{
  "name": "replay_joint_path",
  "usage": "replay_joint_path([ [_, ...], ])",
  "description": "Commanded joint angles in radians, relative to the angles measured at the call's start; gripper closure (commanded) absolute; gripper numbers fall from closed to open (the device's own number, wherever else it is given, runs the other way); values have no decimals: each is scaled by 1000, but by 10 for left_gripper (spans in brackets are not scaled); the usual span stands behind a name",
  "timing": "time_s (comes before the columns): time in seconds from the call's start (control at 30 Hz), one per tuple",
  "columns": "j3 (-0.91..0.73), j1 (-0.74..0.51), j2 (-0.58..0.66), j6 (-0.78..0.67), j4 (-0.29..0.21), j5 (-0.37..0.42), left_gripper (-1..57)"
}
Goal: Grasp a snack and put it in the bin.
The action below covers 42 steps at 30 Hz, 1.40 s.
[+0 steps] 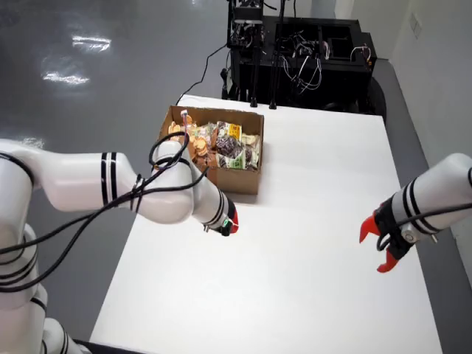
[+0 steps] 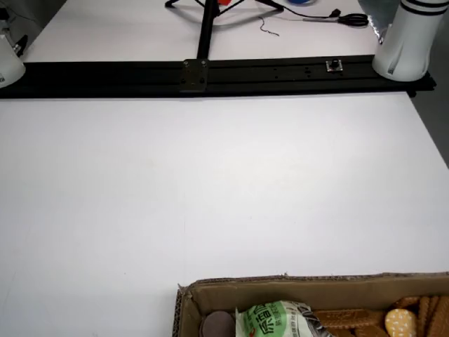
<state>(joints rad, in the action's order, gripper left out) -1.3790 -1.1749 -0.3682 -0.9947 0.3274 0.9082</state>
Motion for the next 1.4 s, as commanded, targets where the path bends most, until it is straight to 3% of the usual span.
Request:
replay_joint_path([
  [0.03, 4, -2, -2, 3, -3, 17, 568],
  [0.63, 5, 27, 6, 4, -72, 178, 565],
  [1.4, 6, 42, 5, 5, -80, 196, 565],
])
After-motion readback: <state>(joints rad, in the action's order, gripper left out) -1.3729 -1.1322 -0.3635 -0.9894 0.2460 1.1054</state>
